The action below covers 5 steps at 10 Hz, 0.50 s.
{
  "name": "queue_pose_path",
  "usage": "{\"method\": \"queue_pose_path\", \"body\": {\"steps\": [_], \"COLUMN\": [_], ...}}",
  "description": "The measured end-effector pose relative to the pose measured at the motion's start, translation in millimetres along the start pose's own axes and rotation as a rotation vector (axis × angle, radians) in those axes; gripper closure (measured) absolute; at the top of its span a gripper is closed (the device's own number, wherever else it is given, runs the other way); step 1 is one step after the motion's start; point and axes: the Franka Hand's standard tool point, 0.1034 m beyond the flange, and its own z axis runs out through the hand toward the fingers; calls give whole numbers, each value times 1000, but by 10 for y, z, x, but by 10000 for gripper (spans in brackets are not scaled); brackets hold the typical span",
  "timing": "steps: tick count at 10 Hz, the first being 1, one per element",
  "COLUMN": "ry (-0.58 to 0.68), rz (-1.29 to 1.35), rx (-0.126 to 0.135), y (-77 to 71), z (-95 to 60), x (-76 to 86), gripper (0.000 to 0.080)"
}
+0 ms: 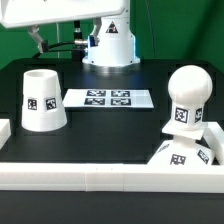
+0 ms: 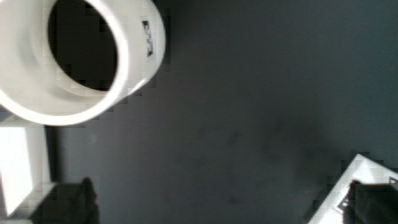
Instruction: Assemble lamp
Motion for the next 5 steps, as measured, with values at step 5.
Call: {"method": "queue_pose_path", "body": {"steps": [5], "ry": [-33], "rz": [42], "rx": [34], "y": [92], "z": [159], "x": [-248], "gripper": [100]}}
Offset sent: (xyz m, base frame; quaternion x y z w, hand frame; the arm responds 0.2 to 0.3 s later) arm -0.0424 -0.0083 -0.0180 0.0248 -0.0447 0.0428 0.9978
